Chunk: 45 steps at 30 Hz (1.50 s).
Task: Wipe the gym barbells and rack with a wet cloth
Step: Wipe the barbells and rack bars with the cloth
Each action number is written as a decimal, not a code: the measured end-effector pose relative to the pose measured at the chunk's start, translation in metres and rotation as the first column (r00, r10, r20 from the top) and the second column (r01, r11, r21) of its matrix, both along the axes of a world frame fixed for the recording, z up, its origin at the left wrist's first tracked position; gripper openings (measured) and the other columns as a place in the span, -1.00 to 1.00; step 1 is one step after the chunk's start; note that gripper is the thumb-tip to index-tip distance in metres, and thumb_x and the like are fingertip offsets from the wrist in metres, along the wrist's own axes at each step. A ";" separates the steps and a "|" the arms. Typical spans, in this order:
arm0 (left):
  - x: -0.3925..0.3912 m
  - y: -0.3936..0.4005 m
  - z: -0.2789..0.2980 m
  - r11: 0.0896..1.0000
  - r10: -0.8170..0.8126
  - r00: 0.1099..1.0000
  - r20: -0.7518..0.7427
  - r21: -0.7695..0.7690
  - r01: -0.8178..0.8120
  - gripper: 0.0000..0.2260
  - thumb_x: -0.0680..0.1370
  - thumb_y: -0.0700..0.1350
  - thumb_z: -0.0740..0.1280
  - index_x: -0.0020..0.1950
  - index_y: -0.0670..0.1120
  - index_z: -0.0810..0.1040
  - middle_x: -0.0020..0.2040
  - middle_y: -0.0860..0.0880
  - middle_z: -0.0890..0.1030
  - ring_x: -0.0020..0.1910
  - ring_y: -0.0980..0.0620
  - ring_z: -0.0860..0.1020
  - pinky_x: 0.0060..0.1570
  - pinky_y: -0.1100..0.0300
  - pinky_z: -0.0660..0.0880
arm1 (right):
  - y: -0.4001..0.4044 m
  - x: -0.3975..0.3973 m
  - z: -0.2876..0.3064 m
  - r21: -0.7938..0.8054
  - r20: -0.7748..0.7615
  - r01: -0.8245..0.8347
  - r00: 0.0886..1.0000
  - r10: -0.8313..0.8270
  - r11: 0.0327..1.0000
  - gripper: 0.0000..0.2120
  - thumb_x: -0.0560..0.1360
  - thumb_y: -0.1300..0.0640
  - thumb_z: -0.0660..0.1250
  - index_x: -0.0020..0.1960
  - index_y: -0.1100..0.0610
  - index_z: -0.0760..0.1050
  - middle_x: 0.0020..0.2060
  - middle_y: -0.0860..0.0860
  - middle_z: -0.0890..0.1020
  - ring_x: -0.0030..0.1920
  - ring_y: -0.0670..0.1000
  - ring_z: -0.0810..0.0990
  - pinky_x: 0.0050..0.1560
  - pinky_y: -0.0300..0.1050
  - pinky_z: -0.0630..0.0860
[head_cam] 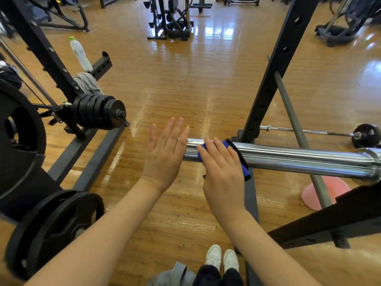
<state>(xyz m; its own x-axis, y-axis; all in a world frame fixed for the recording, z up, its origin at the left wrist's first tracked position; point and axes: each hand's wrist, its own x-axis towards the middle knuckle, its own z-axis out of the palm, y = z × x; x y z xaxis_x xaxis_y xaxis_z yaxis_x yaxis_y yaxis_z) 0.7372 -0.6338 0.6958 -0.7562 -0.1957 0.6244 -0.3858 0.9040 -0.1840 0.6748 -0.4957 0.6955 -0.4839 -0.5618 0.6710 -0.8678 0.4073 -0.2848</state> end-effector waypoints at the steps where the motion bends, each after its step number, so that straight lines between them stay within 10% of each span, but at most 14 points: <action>1: -0.001 -0.001 0.002 1.000 -0.015 1.000 -0.004 0.019 0.015 -0.47 0.45 -0.30 0.42 0.37 -0.21 0.31 0.37 -0.23 0.42 0.39 -0.18 0.36 0.41 -0.19 0.10 | 0.006 -0.003 -0.002 0.022 -0.030 -0.049 0.998 0.050 0.999 -0.62 0.48 0.32 0.12 0.22 0.22 0.54 0.25 0.12 0.54 0.32 0.10 0.45 0.40 0.02 0.22; 5: -0.002 0.000 0.023 0.980 -0.045 0.981 0.188 0.199 0.007 -0.34 0.26 -0.32 0.51 0.35 -0.23 0.41 0.37 -0.22 0.42 0.39 -0.21 0.35 0.39 -0.14 0.10 | 0.040 -0.024 -0.004 -0.022 -0.027 0.017 0.999 -0.017 1.000 -0.61 0.46 0.37 0.14 0.25 0.24 0.51 0.28 0.10 0.47 0.35 0.08 0.39 0.43 0.00 0.20; 9: -0.005 -0.002 0.041 0.927 -0.088 0.936 0.340 0.373 -0.049 -0.28 0.43 -0.18 0.40 0.52 -0.06 0.13 0.56 -0.04 0.04 0.53 -0.03 -0.05 0.45 0.06 -0.19 | 0.022 -0.020 0.006 -0.103 0.082 0.206 0.977 -0.198 0.973 -0.62 0.46 0.32 0.10 0.19 0.27 0.54 0.19 0.16 0.58 0.29 0.14 0.47 0.39 0.01 0.18; 15: -0.004 0.001 0.040 0.901 -0.078 0.935 0.347 0.425 -0.083 -0.21 0.42 -0.18 0.41 0.55 -0.06 0.04 0.56 -0.05 -0.12 0.53 -0.04 -0.19 0.46 0.03 -0.16 | -0.013 0.000 -0.001 -0.009 -0.041 -0.054 0.998 0.053 0.999 -0.65 0.47 0.34 0.16 0.19 0.22 0.57 0.20 0.13 0.58 0.27 0.11 0.50 0.36 0.00 0.25; 29: -0.003 0.005 0.004 1.000 -0.006 0.999 0.051 0.013 0.006 -0.43 0.42 -0.24 0.44 0.38 -0.21 0.30 0.38 -0.23 0.40 0.41 -0.20 0.30 0.39 -0.23 0.09 | 0.002 -0.013 0.012 -0.064 0.095 0.159 0.984 -0.152 0.985 -0.65 0.46 0.30 0.12 0.12 0.22 0.60 0.12 0.12 0.63 0.22 0.12 0.55 0.32 0.08 0.31; 32: -0.005 0.003 0.007 0.997 -0.064 0.997 0.036 0.049 0.063 -0.64 0.49 -0.31 0.29 0.28 -0.22 0.39 0.28 -0.25 0.51 0.31 -0.21 0.45 0.35 -0.16 0.21 | 0.004 -0.013 0.010 0.003 0.033 0.049 0.998 -0.049 0.999 -0.67 0.44 0.37 0.24 0.16 0.22 0.59 0.16 0.12 0.61 0.23 0.12 0.54 0.32 0.05 0.32; 45: -0.006 0.007 0.027 0.958 -0.075 0.975 0.211 0.285 0.012 -0.37 0.07 -0.36 0.58 0.13 -0.24 0.57 0.19 -0.23 0.58 0.24 -0.22 0.51 0.29 -0.11 0.21 | -0.006 -0.013 0.011 -0.009 0.034 0.029 0.999 -0.028 1.000 -0.66 0.46 0.28 0.13 0.09 0.20 0.62 0.11 0.10 0.63 0.20 0.09 0.57 0.36 0.06 0.28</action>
<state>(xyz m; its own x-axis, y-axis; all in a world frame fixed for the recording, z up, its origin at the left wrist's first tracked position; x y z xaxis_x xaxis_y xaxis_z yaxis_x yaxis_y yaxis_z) 0.7314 -0.6270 0.7227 -0.8790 -0.3030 0.3681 -0.3242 0.9460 0.0046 0.6615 -0.5020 0.7064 -0.5224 -0.5413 0.6588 -0.8455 0.4289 -0.3181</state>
